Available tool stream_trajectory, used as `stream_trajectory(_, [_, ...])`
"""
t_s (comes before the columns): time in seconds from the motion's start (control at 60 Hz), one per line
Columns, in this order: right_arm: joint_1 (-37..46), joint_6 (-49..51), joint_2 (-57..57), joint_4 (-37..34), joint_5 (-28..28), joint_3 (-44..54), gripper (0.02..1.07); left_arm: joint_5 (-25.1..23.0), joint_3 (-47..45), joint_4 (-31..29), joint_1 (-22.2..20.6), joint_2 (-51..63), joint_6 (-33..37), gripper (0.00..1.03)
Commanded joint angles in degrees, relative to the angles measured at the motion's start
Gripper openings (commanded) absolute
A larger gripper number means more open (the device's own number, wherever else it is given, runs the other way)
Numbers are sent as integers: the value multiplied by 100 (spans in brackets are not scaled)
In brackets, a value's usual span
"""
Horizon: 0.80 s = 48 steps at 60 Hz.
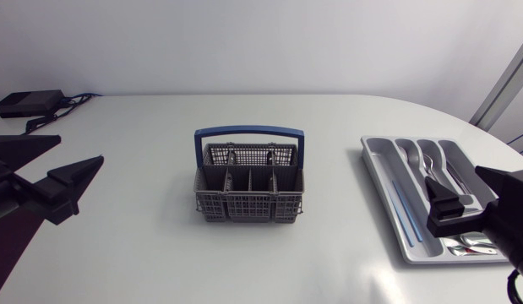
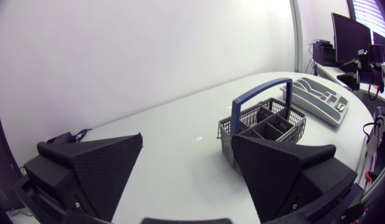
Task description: Sort the cutlery from the basket into the organizer compartments.
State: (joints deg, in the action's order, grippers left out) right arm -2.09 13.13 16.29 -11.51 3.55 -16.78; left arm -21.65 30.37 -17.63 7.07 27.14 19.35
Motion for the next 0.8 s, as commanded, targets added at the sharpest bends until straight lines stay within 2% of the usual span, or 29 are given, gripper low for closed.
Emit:
stream_trajectory(0.0, [57, -336, -262, 200, -56, 335, 103, 116, -363, 191, 25, -245, -298, 99])
stream_trajectory(0.433, [207, -1304, -1618, 1143, -353, 1666, 103, 1155, -1718, 988, -346, -1496, -1128, 99])
stream_trajectory(0.783, [209, -1313, -1629, 1151, -355, 1678, 103, 2023, -2852, 1654, -656, -2543, -1822, 99])
